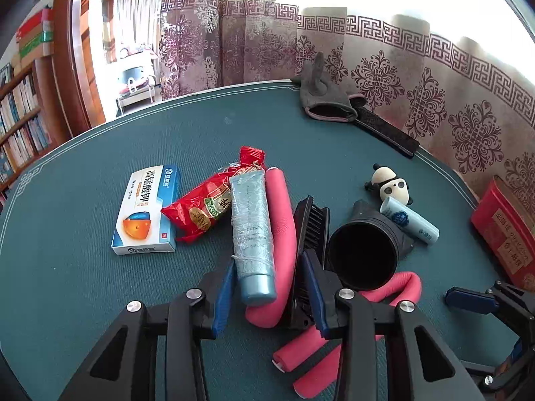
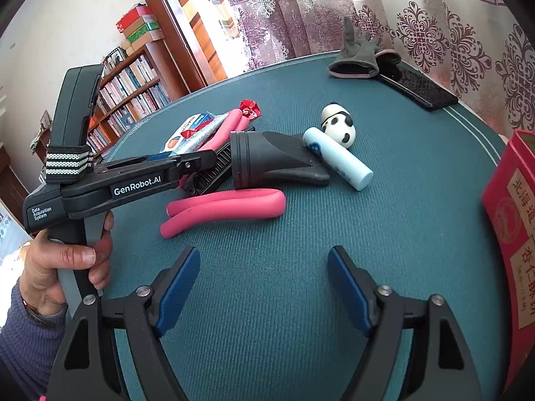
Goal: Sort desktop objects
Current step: 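Grasp the light blue tube with the left tool, then lift the blue tube with left tool while right tool grasps the pink foam roller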
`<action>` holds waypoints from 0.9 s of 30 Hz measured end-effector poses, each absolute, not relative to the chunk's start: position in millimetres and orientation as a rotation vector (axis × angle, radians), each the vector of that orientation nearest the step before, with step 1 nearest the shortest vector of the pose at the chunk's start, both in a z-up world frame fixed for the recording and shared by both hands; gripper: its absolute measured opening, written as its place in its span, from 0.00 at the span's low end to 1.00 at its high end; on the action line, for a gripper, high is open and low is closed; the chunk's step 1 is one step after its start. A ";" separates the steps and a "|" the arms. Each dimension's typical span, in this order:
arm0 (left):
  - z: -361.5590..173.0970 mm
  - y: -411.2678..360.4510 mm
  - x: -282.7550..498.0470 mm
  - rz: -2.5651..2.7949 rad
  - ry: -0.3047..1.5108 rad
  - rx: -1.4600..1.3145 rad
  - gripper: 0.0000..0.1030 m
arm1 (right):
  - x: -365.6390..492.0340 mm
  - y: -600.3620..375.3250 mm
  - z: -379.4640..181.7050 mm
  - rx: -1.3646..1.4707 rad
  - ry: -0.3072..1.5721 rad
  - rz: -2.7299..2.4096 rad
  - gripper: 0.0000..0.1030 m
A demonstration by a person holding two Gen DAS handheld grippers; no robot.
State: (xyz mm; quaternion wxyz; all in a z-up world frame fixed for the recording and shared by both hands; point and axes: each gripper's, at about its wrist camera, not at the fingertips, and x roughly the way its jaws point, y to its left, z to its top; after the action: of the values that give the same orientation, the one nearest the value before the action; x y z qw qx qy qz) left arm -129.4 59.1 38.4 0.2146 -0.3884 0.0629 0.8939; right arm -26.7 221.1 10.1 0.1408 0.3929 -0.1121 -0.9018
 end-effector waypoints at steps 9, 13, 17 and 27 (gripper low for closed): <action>40.6 40.5 -158.2 2.419 -0.100 -1.161 0.39 | -27.8 223.5 8.0 1.130 -0.339 -2.602 0.79; 41.5 48.4 -155.7 2.449 -0.058 -1.142 0.37 | -28.0 223.9 8.0 1.128 -0.343 -2.600 0.79; 49.5 43.8 -140.5 2.509 -0.025 -1.101 0.30 | -29.0 225.1 7.5 1.126 -0.346 -2.600 0.79; 43.1 8.5 -84.4 2.557 -0.077 -1.126 0.15 | -28.4 215.3 7.8 1.152 -0.257 -2.643 0.79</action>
State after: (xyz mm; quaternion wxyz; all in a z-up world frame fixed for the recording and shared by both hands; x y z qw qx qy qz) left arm -84.4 8.5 43.1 0.1726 -0.3969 -0.0272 0.9011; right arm -28.4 215.3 7.8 0.1234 0.3951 -0.0880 -0.9061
